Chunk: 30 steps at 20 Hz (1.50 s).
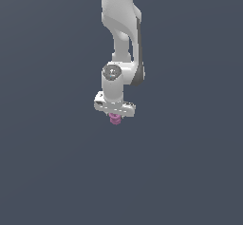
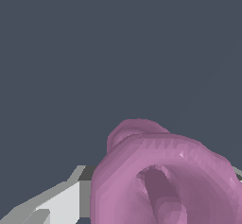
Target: Pick up the object and move it to a goal position.
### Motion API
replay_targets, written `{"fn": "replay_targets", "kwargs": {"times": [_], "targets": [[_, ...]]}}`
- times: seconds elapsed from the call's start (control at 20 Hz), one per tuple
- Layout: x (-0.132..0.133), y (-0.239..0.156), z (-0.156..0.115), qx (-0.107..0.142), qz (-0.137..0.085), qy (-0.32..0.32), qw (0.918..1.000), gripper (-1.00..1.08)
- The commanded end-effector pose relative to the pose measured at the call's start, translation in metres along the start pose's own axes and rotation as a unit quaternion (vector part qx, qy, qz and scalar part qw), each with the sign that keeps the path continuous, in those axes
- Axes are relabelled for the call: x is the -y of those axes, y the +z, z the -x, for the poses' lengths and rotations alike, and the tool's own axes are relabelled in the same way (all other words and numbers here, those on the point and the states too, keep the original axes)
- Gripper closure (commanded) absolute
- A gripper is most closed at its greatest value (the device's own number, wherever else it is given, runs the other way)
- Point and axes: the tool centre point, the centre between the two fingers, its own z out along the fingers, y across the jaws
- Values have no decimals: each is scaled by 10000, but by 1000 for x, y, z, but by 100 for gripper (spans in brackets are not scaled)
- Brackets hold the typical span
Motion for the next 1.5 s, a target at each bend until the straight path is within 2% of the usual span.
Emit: {"fn": "replay_targets", "kwargs": {"times": [0.0,0.3,0.6,1.45], "targets": [[0,0,0,2,0,0,10000,108],[-4,-8,-6,2,0,0,10000,108],[-15,-31,-23,2,0,0,10000,108],[-72,-146,-110,9,2,0,10000,108]]}}
